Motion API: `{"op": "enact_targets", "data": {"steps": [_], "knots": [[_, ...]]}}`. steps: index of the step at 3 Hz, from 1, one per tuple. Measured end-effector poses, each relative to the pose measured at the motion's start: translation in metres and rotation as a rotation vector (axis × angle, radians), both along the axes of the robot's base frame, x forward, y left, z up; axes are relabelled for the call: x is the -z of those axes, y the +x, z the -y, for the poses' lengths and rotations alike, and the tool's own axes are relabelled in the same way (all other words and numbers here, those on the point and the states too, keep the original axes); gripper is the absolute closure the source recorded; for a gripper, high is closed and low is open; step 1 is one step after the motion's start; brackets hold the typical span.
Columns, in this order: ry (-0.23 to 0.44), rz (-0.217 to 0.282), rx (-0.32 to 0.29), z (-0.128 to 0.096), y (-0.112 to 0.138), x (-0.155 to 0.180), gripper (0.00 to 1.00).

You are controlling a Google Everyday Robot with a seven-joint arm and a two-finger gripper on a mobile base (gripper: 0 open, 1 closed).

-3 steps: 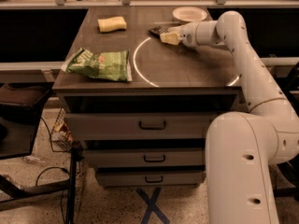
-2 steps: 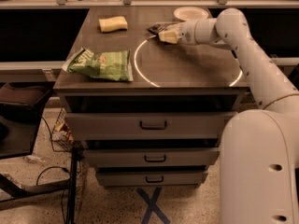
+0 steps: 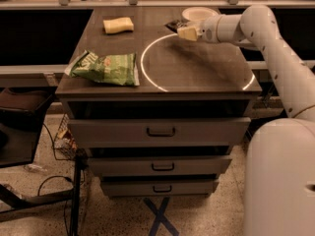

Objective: Move rxbar chocolate near green jalapeno chip bag

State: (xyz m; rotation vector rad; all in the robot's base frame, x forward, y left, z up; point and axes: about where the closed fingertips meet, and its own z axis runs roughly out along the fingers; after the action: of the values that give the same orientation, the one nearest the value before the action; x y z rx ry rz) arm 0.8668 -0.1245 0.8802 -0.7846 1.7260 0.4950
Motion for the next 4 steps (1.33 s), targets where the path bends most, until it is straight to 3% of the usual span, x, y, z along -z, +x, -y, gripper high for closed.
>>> {"op": "enact_targets", "data": {"steps": [2,4], "knots": [[-0.064,0.013,0.060,0.015,-0.052,-0.034,1.00],[-0.158,-0.032,0.018,-0.006,-0.137,-0.023,1.00]]}}
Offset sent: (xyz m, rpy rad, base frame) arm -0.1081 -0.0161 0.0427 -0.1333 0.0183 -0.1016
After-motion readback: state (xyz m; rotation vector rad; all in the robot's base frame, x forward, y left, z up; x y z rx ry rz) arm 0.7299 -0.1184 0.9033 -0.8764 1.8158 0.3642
